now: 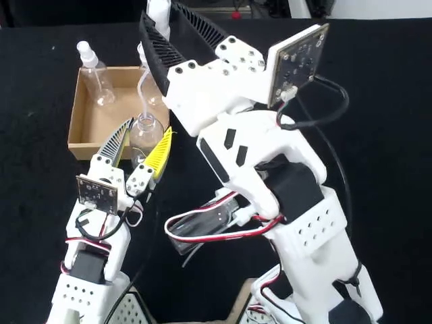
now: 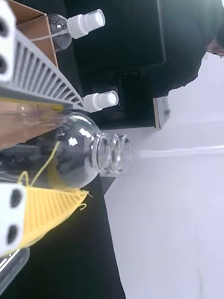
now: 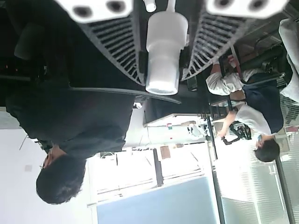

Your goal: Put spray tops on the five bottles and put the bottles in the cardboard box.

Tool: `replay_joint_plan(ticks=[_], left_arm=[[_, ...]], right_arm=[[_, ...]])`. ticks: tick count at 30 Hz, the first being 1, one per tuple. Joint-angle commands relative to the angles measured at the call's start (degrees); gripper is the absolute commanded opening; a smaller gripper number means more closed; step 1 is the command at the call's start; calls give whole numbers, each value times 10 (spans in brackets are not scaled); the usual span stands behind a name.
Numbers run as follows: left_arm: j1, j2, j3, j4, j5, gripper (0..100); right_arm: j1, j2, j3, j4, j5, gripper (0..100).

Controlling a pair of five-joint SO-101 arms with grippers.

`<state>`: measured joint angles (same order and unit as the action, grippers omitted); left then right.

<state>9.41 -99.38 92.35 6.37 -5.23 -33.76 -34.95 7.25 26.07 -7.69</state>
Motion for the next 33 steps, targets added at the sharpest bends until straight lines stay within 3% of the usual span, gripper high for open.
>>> replay_joint_plan(ticks=[1, 9, 16, 27, 33], left_arm=[[-3, -7, -11, -15, 4, 116], [-3, -7, -12, -15, 4, 116], [-3, -7, -12, -15, 4, 116], [-2, -7, -15, -15, 4, 116], [-3, -7, -15, -15, 4, 116]], right_arm=[[1, -15, 15, -18, 6, 18], [1, -22, 83, -14, 6, 18], [-3, -71, 126, 66, 6, 21], [-4, -74, 207, 8, 6, 21], [-46, -78, 225, -4, 7, 21]])
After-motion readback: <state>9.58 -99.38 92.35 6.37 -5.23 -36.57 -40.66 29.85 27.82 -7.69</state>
